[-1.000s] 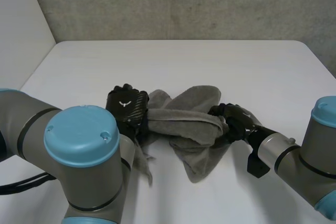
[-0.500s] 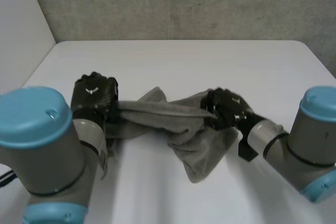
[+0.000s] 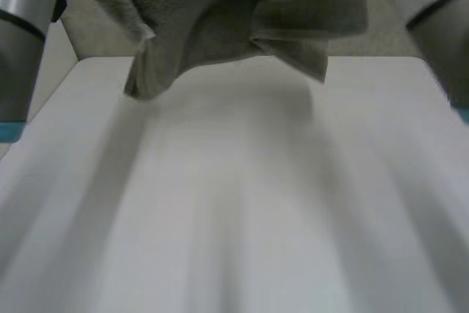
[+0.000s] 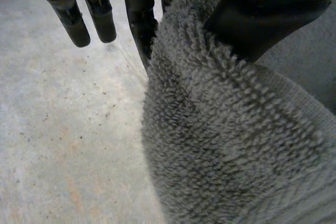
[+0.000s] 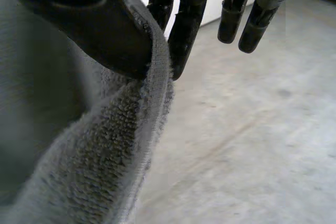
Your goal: Fold the towel.
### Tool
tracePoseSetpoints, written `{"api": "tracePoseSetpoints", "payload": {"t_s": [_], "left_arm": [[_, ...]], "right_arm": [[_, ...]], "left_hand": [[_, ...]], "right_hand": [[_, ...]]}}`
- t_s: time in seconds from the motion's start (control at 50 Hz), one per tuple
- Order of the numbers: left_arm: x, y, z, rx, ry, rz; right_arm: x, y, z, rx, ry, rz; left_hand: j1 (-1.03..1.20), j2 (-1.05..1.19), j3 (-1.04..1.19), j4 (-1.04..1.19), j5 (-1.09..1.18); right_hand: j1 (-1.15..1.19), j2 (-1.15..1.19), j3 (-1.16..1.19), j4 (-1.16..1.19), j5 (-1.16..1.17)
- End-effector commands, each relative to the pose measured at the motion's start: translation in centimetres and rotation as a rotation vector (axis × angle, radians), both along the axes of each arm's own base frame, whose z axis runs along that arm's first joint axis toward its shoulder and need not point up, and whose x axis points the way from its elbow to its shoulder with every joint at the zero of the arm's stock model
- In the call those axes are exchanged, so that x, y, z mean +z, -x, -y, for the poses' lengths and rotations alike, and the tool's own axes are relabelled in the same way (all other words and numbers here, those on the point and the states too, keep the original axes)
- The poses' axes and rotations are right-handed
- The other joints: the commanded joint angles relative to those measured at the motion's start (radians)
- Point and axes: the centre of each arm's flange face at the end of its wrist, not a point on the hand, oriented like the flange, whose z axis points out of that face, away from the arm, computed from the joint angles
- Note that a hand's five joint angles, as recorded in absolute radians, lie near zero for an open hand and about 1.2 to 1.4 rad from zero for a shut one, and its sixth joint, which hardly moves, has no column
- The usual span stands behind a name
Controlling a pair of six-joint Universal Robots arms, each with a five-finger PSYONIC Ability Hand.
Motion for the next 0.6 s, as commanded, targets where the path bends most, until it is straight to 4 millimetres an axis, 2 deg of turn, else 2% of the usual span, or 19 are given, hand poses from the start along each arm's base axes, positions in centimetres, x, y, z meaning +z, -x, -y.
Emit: {"api": "tracePoseSetpoints", "payload": {"t_s": [0.02, 0.04, 0.06, 0.08, 0.1, 0.12, 0.14, 0.16, 0.18, 0.2, 0.26, 0.28, 0.34, 0.46, 0.5, 0.52, 0.54, 0.56, 0.6], "left_arm": [[-8.9, -1.2, -0.3, -0.074, -0.237, 0.188], [-8.9, -1.2, -0.3, -0.074, -0.238, 0.188], [-11.0, -1.2, -0.8, -0.095, -0.28, 0.243], [-11.0, -1.2, -0.8, -0.096, -0.281, 0.243], [-13.1, -1.4, -1.3, -0.099, -0.318, 0.299], [-15.2, -1.7, -1.7, -0.098, -0.358, 0.356], [-15.2, -1.7, -1.7, -0.098, -0.358, 0.357], [-17.3, -1.9, -2.1, -0.094, -0.398, 0.412], [-19.1, -1.9, -2.5, -0.093, -0.434, 0.464], [-19.1, -1.9, -2.5, -0.093, -0.434, 0.464], [-22.3, -1.8, -3.5, -0.108, -0.512, 0.543], [-23.5, -1.6, -3.9, -0.118, -0.549, 0.573], [-24.6, -0.8, -4.9, -0.157, -0.592, 0.604], [-24.5, -0.4, -5.2, -0.157, -0.593, 0.608], [-23.8, -0.7, -4.7, -0.114, -0.582, 0.598], [-23.8, -0.7, -4.7, -0.114, -0.582, 0.598], [-23.3, -0.9, -4.5, -0.087, -0.573, 0.589], [-22.7, -1.0, -4.4, -0.062, -0.56, 0.581], [-22.3, -1.2, -4.4, -0.047, -0.555, 0.575]], "right_arm": [[-10.7, 0.6, -1.8, -0.024, -0.076, -0.358], [-13.0, 1.3, -2.0, -0.048, -0.105, -0.429], [-13.0, 1.3, -2.1, -0.048, -0.105, -0.429], [-15.4, 2.0, -2.5, -0.058, -0.14, -0.496], [-17.7, 2.3, -3.4, -0.048, -0.177, -0.555], [-17.7, 2.3, -3.4, -0.048, -0.177, -0.555], [-19.9, 2.6, -4.2, -0.039, -0.22, -0.603], [-22.2, 2.9, -4.8, -0.025, -0.274, -0.649], [-22.2, 2.9, -4.8, -0.025, -0.274, -0.649], [-24.0, 3.0, -5.2, -0.02, -0.319, -0.685], [-25.9, 3.1, -5.3, -0.018, -0.388, -0.713], [-25.9, 3.1, -5.3, -0.018, -0.389, -0.713], [-26.5, 3.3, -5.3, -0.026, -0.427, -0.715], [-25.8, 3.3, -4.3, -0.083, -0.573, -0.576], [-25.7, 3.4, -3.9, -0.097, -0.613, -0.532], [-25.7, 3.5, -3.8, -0.106, -0.649, -0.502], [-25.7, 3.5, -3.8, -0.106, -0.65, -0.502], [-25.7, 3.6, -3.6, -0.119, -0.682, -0.472], [-25.7, 3.6, -3.4, -0.127, -0.714, -0.445]], "left_hand": [[0.148, 0.065, -0.048, -0.054, 0.083], [0.148, 0.065, -0.048, -0.054, 0.083], [0.148, 0.065, -0.048, -0.054, 0.083], [0.148, 0.065, -0.048, -0.054, 0.083], [0.148, 0.065, -0.048, -0.054, 0.083], [0.148, 0.065, -0.048, -0.054, 0.083], [0.148, 0.065, -0.048, -0.054, 0.083], [0.148, 0.065, -0.048, -0.054, 0.083], [0.148, 0.065, -0.048, -0.054, 0.083], [0.148, 0.065, -0.048, -0.054, 0.083], [0.148, 0.065, -0.048, -0.054, 0.083], [0.148, 0.065, -0.048, -0.054, 0.083], [0.148, 0.065, -0.048, -0.054, 0.083], [0.148, 0.065, -0.048, -0.054, 0.083], [0.148, 0.065, -0.048, -0.054, 0.083], [0.148, 0.065, -0.048, -0.054, 0.083], [0.148, 0.065, -0.048, -0.054, 0.083], [0.148, 0.065, -0.048, -0.054, 0.083], [0.148, 0.065, -0.048, -0.054, 0.083]], "right_hand": [[0.089, 0.102, -0.046, -0.076, 0.06], [0.089, 0.102, -0.046, -0.076, 0.06], [0.089, 0.102, -0.046, -0.076, 0.06], [0.089, 0.102, -0.046, -0.076, 0.06], [0.089, 0.102, -0.046, -0.076, 0.06], [0.089, 0.102, -0.046, -0.076, 0.06], [0.089, 0.102, -0.046, -0.076, 0.06], [0.089, 0.102, -0.046, -0.076, 0.06], [0.089, 0.102, -0.046, -0.076, 0.06], [0.089, 0.102, -0.046, -0.076, 0.06], [0.089, 0.102, -0.046, -0.076, 0.06], [0.089, 0.102, -0.046, -0.076, 0.06], [0.089, 0.102, -0.046, -0.076, 0.06], [0.089, 0.102, -0.046, -0.076, 0.06], [-0.063, -0.05, -0.046, -0.076, -0.092], [-0.348, -0.335, -0.046, -0.076, -0.377], [-0.351, -0.338, -0.046, -0.076, -0.38], [-0.571, -0.558, -0.046, -0.076, -0.601], [-0.632, -0.619, -0.046, -0.076, -0.661]]}}
